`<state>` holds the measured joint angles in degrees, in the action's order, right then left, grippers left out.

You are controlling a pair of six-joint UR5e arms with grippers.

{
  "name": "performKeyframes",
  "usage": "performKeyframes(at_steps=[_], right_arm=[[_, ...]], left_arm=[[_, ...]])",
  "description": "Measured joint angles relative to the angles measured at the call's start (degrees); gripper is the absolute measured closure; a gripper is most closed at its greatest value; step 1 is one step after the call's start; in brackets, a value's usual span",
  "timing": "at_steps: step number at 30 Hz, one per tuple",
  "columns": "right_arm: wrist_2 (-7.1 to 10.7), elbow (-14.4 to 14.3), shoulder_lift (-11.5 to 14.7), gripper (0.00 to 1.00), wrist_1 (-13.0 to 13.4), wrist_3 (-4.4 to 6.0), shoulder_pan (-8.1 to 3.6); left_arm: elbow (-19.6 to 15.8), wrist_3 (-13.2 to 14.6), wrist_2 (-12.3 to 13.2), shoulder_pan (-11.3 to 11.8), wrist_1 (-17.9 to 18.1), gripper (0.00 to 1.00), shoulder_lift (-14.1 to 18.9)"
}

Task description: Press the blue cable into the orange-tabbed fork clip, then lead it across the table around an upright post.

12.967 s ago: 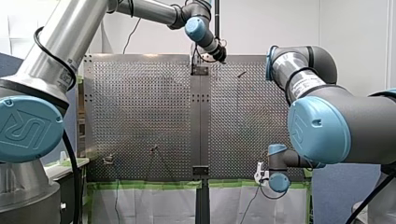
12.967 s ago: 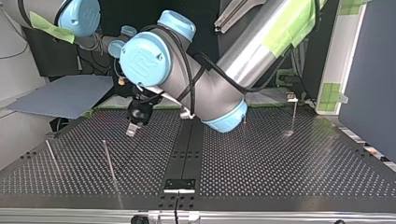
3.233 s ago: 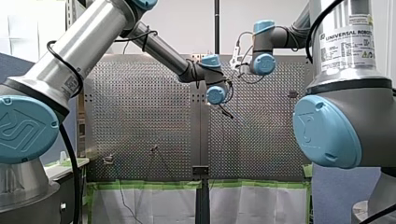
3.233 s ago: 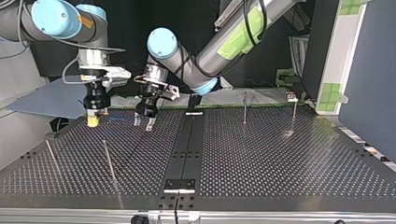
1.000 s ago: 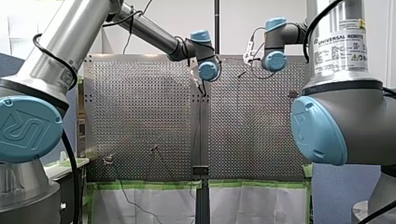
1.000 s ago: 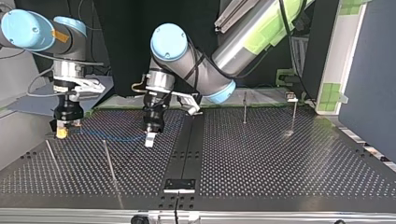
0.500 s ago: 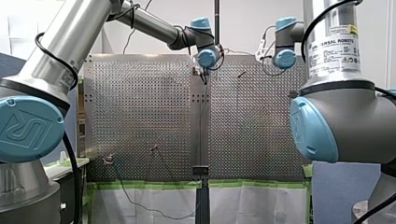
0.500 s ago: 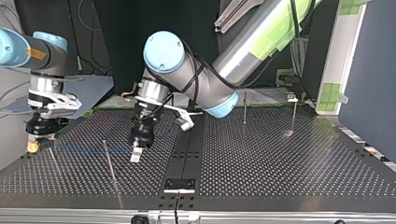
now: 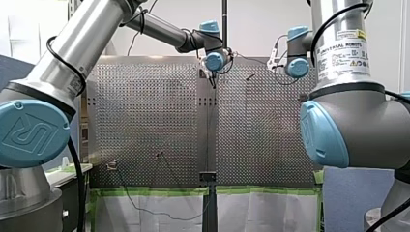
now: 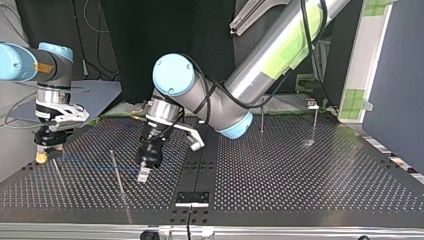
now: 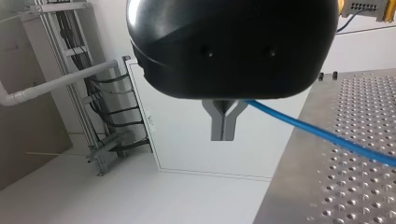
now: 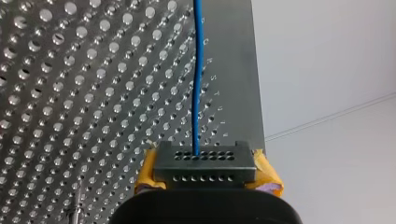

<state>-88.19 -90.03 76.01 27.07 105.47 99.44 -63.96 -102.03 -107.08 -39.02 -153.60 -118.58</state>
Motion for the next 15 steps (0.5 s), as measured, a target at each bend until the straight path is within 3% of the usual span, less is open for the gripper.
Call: performKeyframes(at_steps=[10,15], right_arm=[[1.0,0.1,-1.3,1.0,0.9,0.05,-1.07],[1.05,0.2,-1.9,1.0,1.0,-0.4,-1.36]], left_arm=[[3.0,-0.4,1.6,0.8,-1.0,0.99,-4.2],[4.5,-1.0,3.1,0.9,-1.0,0.99,-6.1]])
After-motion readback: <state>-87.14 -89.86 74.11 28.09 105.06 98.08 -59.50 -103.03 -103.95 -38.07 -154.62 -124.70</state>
